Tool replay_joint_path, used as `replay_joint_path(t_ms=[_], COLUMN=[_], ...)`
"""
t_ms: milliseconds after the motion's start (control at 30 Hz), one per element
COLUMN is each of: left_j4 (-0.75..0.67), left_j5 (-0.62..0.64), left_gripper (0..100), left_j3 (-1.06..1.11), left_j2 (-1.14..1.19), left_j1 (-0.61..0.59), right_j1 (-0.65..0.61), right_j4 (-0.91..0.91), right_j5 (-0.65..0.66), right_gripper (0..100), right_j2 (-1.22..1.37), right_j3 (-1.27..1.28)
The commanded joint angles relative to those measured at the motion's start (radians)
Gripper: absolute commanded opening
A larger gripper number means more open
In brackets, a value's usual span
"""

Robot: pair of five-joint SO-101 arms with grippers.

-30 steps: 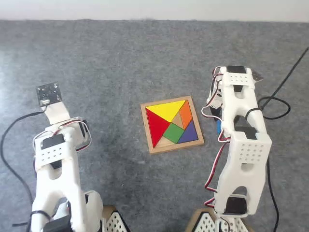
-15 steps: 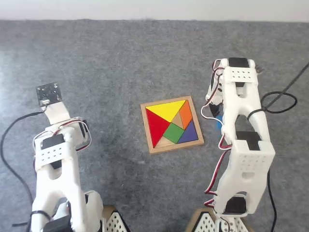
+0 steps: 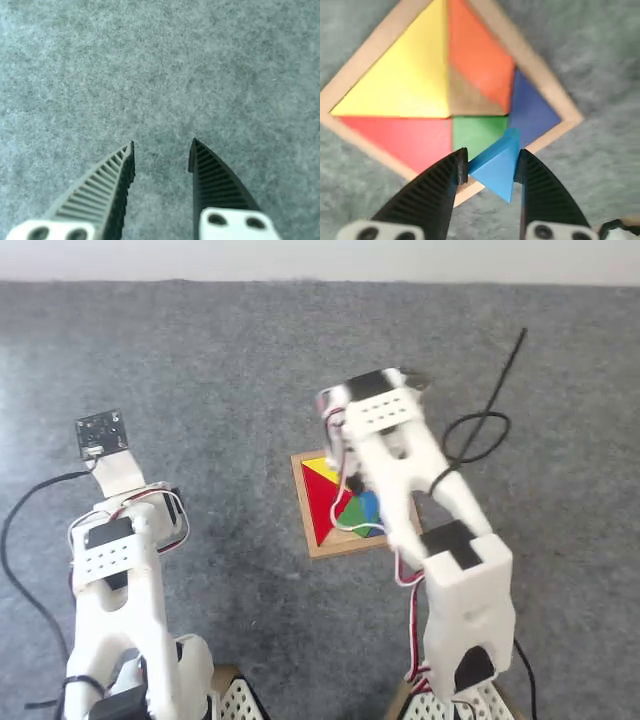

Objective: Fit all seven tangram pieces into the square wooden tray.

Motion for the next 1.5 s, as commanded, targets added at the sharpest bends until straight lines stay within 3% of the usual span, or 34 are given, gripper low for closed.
replay_joint_path(t_ms=[0,300,400,700,867,1267,1467], left_j4=[-0.026,-0.026,-0.025,0.015,0.074,0.011,0.011], left_j5=[-0.009,-0.008,-0.006,-0.005,-0.005,-0.011,-0.011], left_gripper=[18,18,18,18,18,18,18], left_j3=[-0.024,-0.033,-0.033,-0.033,-0.024,0.048,0.050], left_j2=[-0.034,-0.034,-0.035,-0.077,-0.175,-0.235,-0.233], left_j1=[0.000,-0.002,0.005,0.038,0.064,0.069,0.069], right_j1=[-0.105,-0.240,-0.232,-0.225,-0.186,-0.134,-0.140], right_j4=[-0.033,-0.065,-0.101,-0.134,-0.127,-0.099,-0.079], right_j5=[-0.083,-0.126,-0.130,-0.141,-0.229,-0.232,-0.229], right_gripper=[14.3,12.8,9.1,14.0,14.0,14.6,31.8], right_j2=[-0.027,-0.025,-0.010,0.045,0.030,0.035,0.036], right_j3=[-0.025,-0.025,-0.014,-0.014,-0.012,-0.011,-0.009])
